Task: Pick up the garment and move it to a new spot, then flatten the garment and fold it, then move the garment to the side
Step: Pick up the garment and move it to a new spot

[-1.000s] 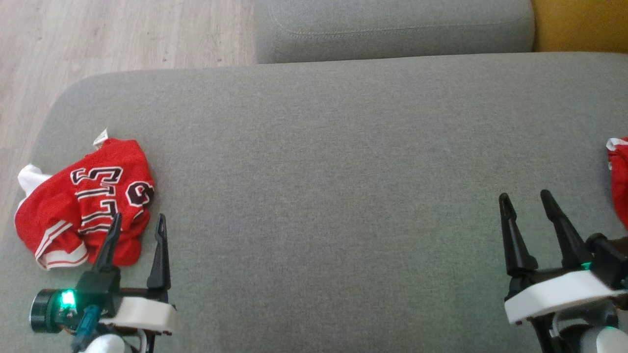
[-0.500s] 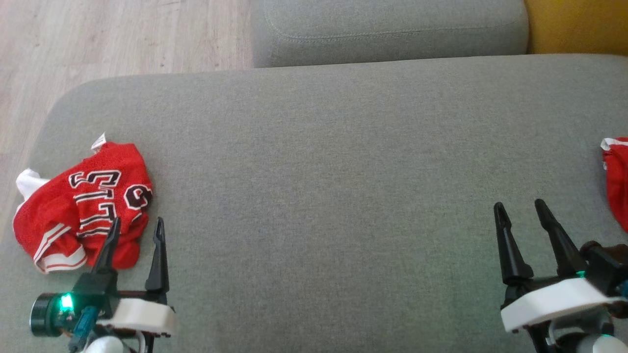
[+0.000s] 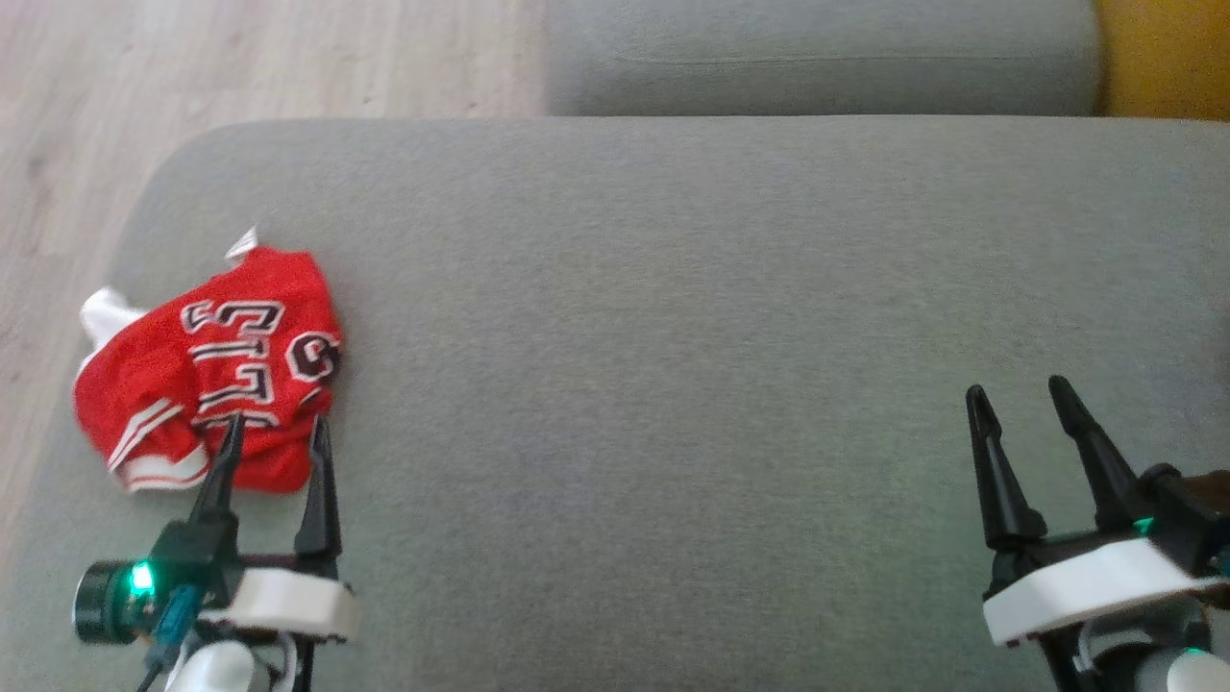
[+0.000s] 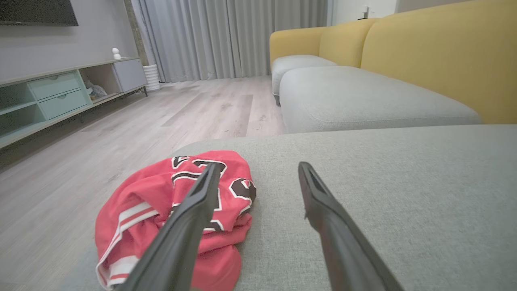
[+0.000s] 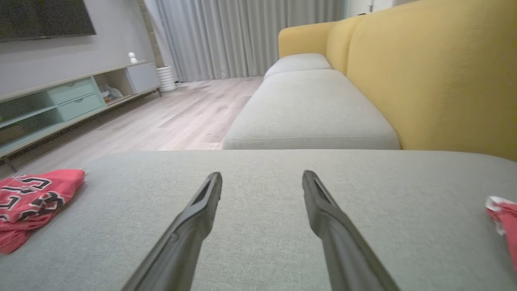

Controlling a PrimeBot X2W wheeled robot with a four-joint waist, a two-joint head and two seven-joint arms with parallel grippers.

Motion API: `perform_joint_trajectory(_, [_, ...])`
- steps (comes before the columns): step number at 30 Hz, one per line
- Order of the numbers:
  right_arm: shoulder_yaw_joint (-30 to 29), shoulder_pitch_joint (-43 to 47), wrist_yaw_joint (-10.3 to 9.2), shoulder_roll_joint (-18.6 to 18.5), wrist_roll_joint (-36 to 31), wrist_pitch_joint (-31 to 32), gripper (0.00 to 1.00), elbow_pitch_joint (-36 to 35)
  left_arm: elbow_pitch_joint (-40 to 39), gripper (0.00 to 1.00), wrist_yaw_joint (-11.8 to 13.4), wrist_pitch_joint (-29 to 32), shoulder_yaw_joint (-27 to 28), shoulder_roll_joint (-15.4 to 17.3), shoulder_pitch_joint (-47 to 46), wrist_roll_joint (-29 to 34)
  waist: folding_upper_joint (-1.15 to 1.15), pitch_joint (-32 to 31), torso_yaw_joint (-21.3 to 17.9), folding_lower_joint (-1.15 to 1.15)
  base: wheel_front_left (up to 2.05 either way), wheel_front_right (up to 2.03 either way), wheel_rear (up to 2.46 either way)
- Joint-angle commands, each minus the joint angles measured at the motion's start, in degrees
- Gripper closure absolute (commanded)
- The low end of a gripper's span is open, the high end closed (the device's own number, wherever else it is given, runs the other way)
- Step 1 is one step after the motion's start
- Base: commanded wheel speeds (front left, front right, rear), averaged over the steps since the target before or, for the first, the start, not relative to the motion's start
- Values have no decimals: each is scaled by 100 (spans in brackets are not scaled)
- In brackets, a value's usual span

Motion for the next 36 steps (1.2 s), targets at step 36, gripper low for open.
perform_joint_trajectory(36, [238, -1048, -4, -1124, 182, 714, 0, -1019, 1866, 0, -599, -269, 951, -972, -2188, 449, 0, 1656, 1608, 0, 0, 0, 0])
